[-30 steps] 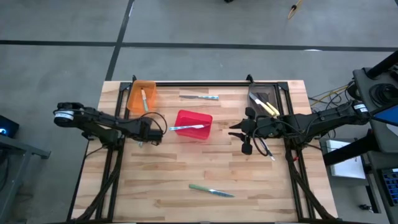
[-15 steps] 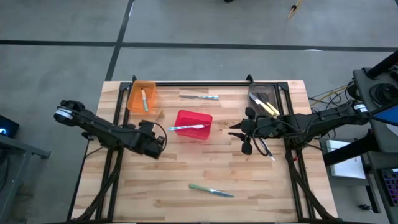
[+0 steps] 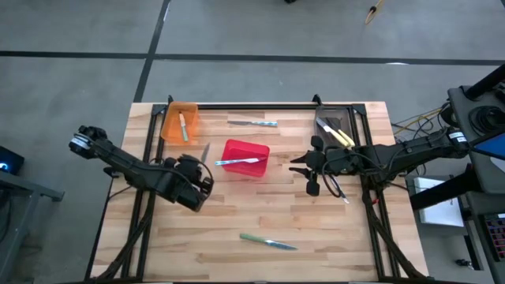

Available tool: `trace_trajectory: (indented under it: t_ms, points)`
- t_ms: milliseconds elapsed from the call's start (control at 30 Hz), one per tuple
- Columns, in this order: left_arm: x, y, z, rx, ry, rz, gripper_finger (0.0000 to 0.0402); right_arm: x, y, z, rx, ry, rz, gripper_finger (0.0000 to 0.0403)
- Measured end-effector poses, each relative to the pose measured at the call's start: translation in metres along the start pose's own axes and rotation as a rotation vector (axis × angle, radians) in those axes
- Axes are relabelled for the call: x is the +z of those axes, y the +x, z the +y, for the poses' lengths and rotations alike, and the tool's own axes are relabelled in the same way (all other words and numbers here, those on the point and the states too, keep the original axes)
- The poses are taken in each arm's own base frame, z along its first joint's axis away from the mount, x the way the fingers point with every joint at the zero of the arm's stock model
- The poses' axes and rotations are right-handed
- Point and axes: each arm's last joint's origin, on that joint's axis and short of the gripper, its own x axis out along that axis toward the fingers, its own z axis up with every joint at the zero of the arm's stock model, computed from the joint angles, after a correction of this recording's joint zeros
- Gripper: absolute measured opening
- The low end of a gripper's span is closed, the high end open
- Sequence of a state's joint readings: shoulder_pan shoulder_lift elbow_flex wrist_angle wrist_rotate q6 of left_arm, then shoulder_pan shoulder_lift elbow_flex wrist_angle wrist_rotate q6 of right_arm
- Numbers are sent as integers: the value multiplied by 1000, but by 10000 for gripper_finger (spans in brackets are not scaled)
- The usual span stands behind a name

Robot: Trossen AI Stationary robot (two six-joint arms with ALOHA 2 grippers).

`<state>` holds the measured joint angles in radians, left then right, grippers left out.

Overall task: Sort silverware by color (type)
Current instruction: Put the bottom white patterned table knife into the red bin

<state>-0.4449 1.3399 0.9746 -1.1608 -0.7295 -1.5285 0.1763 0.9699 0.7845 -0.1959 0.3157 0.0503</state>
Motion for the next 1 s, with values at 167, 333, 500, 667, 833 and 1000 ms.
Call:
trace_trajectory:
  t_ms: [167, 333, 500, 667, 833, 1000]
  points:
    - [-11, 8, -2, -41, -18, 39, 0, 0, 0, 0, 0, -1, 1, 93]
    - [-26, 22, -1, -77, -74, 48, 0, 0, 0, 0, 0, -1, 1, 98]
    - [-42, 39, 8, -66, -151, 71, 15, -1, 0, 0, 0, -2, 3, 96]
    - [-54, 53, 20, -26, -193, 78, 58, -1, 0, 0, 0, -3, 4, 91]
    - [-63, 65, 28, -23, -228, 72, 108, -1, 0, 0, 0, -4, 4, 94]
    - [-70, 75, 34, -30, -231, 62, 156, -1, 0, 0, 0, -4, 5, 101]
